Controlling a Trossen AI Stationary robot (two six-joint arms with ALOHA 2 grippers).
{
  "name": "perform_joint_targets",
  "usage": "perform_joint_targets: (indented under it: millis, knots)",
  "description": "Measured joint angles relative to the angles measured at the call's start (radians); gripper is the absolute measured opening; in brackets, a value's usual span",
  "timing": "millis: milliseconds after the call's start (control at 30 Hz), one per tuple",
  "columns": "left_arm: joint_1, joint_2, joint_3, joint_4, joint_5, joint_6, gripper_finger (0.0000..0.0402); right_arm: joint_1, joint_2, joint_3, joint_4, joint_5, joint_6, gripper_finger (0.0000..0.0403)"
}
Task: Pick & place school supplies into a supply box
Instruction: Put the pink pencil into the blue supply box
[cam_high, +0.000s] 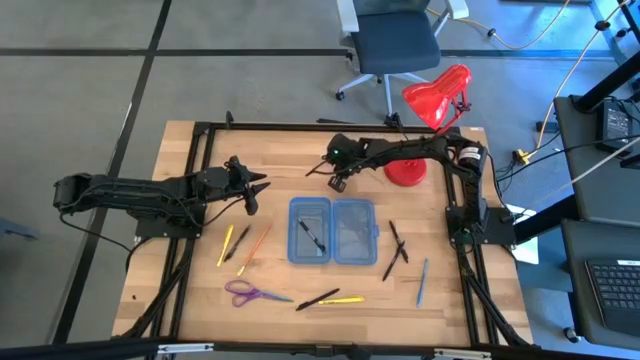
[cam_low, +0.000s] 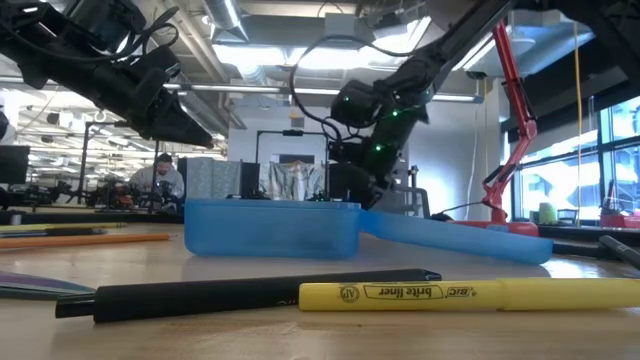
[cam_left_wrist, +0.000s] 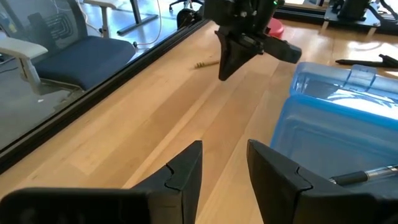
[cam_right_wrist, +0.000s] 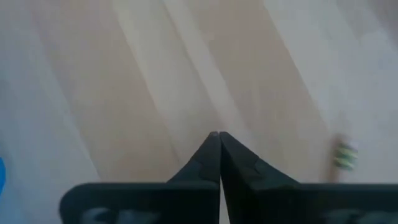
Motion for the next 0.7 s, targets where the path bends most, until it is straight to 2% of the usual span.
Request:
perform_joint_targets:
  millis: [167, 233, 367, 433, 700]
  knots:
    - [0.000, 0.000, 0.000, 0.000, 0.000, 0.000, 0.0118, 0.007, -0.002, 0.001, -0.006, 0.034, -0.013, 0.0012]
    - [0.000, 0.000, 0.000, -0.004, 0.000, 0.000, 0.0120, 0.007, -0.011, 0.001, -0.053, 0.105, -0.041, 0.0013]
    - [0.000, 0.000, 0.000, -0.004, 0.000, 0.000, 0.0120, 0.005, -0.038, 0.002, -0.176, 0.323, -0.107, 0.0014]
    - [0.000, 0.000, 0.000, -0.004, 0.000, 0.000, 0.0118, 0.000, -0.046, 0.003, -0.237, 0.376, -0.102, 0.0014]
    - [0.000, 0.000, 0.000, -0.004, 0.000, 0.000, 0.0119, -0.065, -0.047, 0.004, -0.412, 0.385, 0.078, 0.0030]
